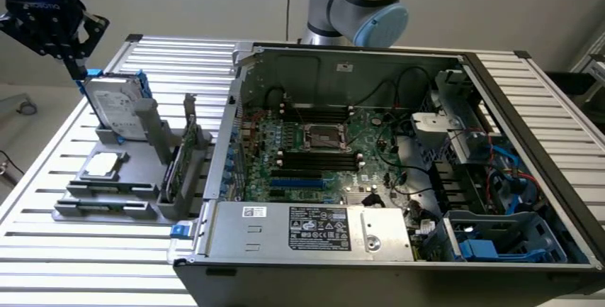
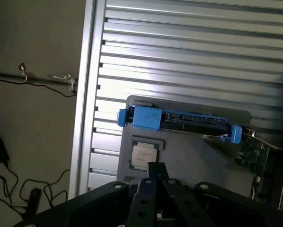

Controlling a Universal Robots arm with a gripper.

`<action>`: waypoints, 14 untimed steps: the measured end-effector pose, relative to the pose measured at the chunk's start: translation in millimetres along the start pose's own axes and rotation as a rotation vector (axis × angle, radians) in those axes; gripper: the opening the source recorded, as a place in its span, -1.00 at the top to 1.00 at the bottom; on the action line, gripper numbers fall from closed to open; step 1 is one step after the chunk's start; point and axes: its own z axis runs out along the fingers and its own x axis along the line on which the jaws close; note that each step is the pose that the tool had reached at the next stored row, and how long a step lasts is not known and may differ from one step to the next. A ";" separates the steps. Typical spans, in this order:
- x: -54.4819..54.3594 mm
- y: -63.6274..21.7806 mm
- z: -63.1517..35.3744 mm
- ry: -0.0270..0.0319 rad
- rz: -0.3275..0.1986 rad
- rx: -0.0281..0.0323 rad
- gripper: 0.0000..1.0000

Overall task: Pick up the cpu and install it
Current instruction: 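Reach for the cpu, then pick up the cpu and move it towards the insertion slot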

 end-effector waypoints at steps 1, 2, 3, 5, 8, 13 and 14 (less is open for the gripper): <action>0.0 0.0 0.0 0.0000 0.000 0.0001 0.79; 0.0 0.0 0.0 0.0000 0.000 0.0000 0.79; 0.0 0.0 0.0 0.0000 0.000 0.0000 0.79; 0.0 0.0 0.0 0.0000 0.000 0.0000 0.79; 0.0 0.0 0.0 0.0000 0.000 0.0000 0.79; 0.0 0.0 0.0 0.0000 0.000 0.0000 0.52; 0.0 0.0 0.0 0.0000 0.000 0.0000 0.40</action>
